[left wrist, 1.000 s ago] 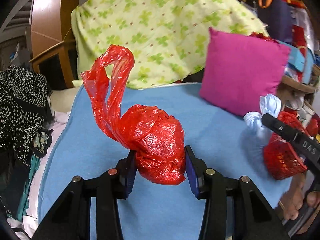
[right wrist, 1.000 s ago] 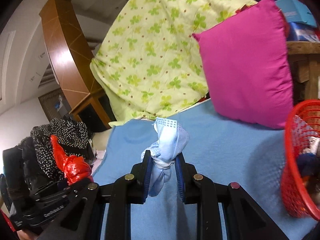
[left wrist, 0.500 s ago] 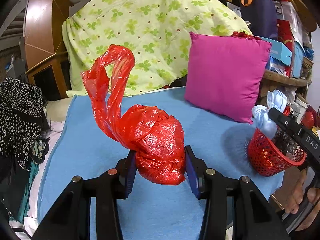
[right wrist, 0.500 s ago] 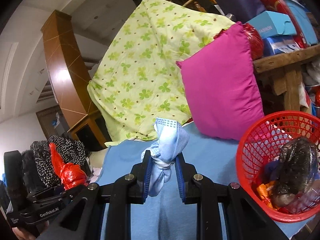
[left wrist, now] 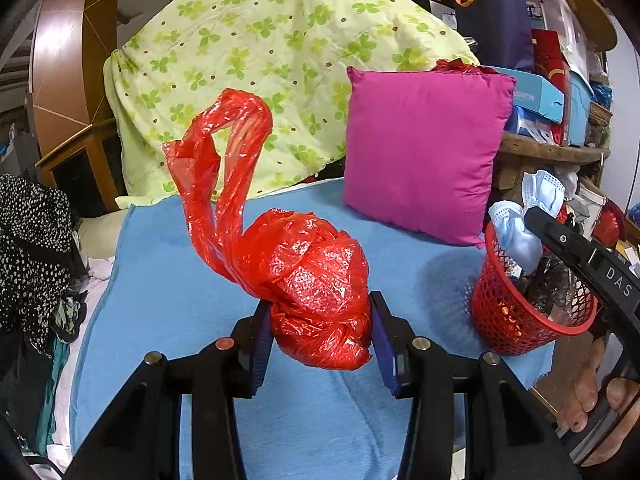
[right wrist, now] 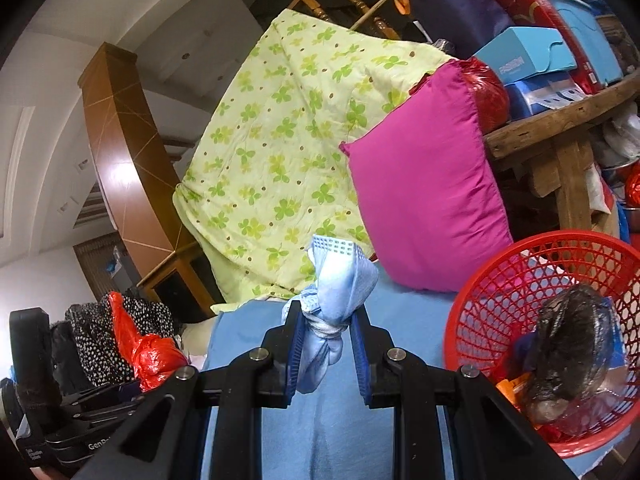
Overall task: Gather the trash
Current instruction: 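Carry the red bag and blue tissue toward the red basket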
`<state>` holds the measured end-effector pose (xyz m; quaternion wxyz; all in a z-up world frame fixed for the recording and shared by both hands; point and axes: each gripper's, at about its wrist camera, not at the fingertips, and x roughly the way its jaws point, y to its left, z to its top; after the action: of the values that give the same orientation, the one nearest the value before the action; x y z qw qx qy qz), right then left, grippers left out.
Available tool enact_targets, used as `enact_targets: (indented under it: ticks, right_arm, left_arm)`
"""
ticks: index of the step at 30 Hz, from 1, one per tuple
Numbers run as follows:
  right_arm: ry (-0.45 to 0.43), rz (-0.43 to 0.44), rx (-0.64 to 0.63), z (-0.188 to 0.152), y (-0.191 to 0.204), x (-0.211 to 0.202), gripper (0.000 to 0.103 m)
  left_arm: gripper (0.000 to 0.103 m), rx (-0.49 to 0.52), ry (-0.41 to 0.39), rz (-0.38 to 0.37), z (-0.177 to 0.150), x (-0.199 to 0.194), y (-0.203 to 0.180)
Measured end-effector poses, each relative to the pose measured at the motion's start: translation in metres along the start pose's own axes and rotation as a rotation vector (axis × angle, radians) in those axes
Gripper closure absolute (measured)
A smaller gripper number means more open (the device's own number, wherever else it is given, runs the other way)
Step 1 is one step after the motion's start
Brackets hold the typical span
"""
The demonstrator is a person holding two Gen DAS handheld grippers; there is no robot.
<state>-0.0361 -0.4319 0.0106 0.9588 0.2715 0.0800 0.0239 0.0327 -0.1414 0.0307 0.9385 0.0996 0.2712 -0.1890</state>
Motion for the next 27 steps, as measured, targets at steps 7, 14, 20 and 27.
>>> enact_targets:
  ticks: [7, 14, 20, 27]
  right_arm:
    - [-0.019, -0.013, 0.008, 0.005, -0.008, -0.009, 0.079]
    - [-0.036, -0.018, 0.022, 0.009, -0.017, -0.015, 0.079]
    - [-0.052, -0.015, 0.027, 0.009, -0.017, -0.020, 0.079]
    - [-0.072, -0.016, 0.044, 0.010, -0.020, -0.027, 0.079]
  left_arm:
    - [0.056, 0.023, -0.009, -0.014, 0.003, -0.002, -0.014]
    - [0.056, 0.034, -0.014, -0.029, 0.008, -0.002, -0.023]
    - [0.056, 0.052, -0.013, -0.042, 0.010, -0.001, -0.033]
    - [0.056, 0.076, -0.021, -0.051, 0.014, -0.002, -0.043]
